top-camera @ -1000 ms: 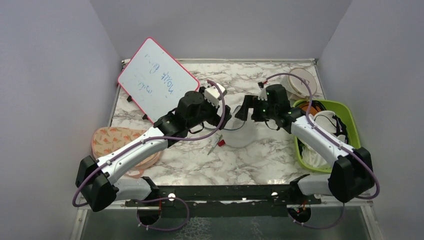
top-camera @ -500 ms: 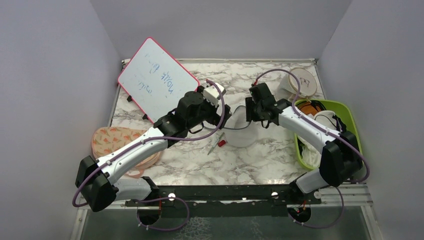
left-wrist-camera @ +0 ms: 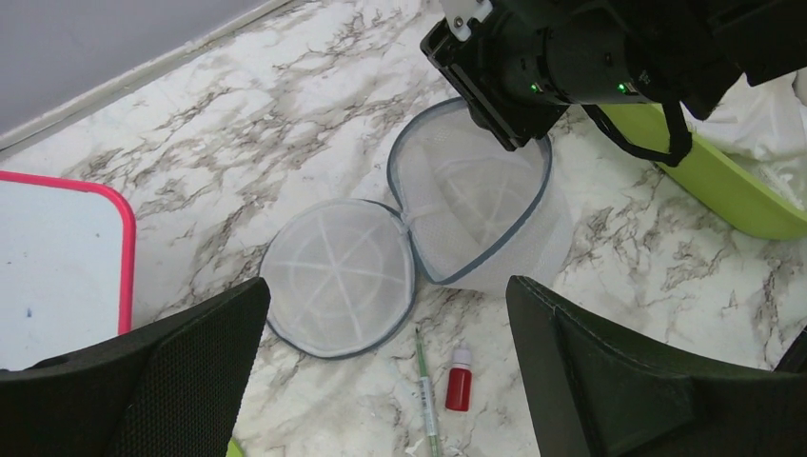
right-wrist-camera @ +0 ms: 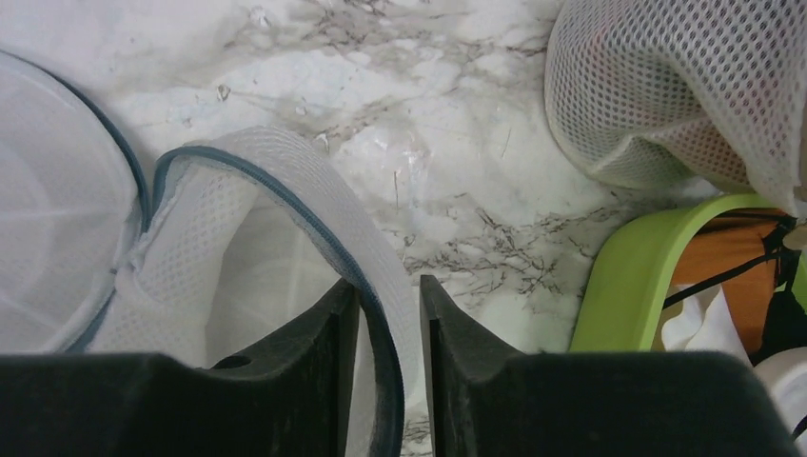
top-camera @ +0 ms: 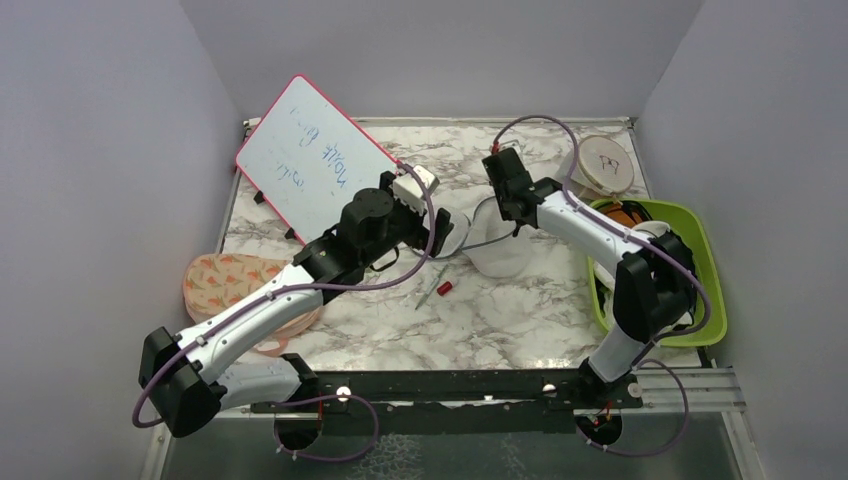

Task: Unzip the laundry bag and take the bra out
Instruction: Move the laundry bag to the center of the board, then close the laundry bag at the center of the board.

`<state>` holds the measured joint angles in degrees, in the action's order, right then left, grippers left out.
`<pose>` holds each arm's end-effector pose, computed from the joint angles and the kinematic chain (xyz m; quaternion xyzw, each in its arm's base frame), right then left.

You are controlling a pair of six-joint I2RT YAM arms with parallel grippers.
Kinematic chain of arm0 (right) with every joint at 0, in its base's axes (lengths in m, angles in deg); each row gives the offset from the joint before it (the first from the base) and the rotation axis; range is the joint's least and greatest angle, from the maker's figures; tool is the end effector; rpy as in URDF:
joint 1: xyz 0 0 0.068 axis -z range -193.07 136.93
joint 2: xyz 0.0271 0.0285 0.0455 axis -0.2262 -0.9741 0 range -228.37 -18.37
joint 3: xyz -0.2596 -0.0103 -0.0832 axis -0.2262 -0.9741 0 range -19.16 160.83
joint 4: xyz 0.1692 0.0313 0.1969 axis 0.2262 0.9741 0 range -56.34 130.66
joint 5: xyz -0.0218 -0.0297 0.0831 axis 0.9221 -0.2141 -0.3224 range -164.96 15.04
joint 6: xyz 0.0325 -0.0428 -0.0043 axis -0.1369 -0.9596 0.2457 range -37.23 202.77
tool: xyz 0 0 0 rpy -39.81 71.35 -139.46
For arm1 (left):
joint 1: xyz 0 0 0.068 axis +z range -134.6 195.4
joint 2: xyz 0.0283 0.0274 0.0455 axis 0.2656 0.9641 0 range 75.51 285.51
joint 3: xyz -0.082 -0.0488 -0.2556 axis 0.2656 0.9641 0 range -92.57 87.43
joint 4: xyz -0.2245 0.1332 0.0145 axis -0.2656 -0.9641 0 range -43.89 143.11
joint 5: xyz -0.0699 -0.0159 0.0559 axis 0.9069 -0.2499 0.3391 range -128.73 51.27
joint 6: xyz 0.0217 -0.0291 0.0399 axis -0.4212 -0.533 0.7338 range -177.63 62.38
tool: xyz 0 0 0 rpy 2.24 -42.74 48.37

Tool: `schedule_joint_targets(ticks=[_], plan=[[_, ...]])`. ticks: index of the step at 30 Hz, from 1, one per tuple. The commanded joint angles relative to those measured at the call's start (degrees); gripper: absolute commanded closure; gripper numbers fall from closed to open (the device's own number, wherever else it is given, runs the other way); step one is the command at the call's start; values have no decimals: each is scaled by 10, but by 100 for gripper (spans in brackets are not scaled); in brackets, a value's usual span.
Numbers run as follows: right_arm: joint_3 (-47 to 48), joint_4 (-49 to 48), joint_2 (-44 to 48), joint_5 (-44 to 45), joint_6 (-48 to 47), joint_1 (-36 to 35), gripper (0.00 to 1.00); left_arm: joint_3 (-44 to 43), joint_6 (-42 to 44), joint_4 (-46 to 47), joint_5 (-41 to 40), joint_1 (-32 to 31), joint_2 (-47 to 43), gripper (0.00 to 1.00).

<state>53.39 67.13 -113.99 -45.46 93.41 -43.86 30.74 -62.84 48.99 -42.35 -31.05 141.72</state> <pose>0.3119 0.1655 0.2479 -0.0898 0.9247 -0.1296 0.3466 0.1887 -0.1953 0.3479 0.2584 0.7423 -0.2468 0.5668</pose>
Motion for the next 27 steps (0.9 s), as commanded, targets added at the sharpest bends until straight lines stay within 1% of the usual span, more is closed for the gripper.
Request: schedule_joint_targets(ticks=[1, 3, 4, 5, 6, 7, 10, 12, 16, 21, 23, 26, 27], plan=[[58, 16, -11, 40, -20, 1, 70, 12, 0, 25, -50, 4, -35, 10], [69, 29, -2, 18, -19, 0, 54, 24, 1, 35, -74, 5, -57, 10], [75, 35, 5, 9, -21, 0, 43, 31, 2, 41, -87, 6, -67, 10], [79, 42, 11, 3, -25, 0, 34, 35, 2, 45, -100, 8, -76, 10], [86, 52, 16, -1, -27, 0, 27, 38, 0, 48, -110, 11, -86, 10], [95, 66, 21, -7, -27, -1, 23, 42, -3, 51, -120, 16, -95, 11], [118, 98, 28, -37, -21, -13, 22, 65, -16, 74, -150, 33, -132, 13], [130, 110, 29, -49, -13, -33, 22, 85, -30, 94, -166, 46, -161, 13], [141, 98, 19, -100, 2, -71, 24, 117, -36, 136, -163, 72, -204, 10], [196, 90, -36, -130, 13, -120, 25, 117, -37, 133, -167, 84, -204, 9], [221, 87, -73, -150, 19, -137, 26, 120, -38, 135, -172, 86, -205, 9], [246, 75, -122, -202, 47, -150, 29, 122, -37, 138, -171, 87, -209, 9], [247, 63, -134, -219, 61, -149, 31, 122, -33, 141, -166, 87, -208, 8]])
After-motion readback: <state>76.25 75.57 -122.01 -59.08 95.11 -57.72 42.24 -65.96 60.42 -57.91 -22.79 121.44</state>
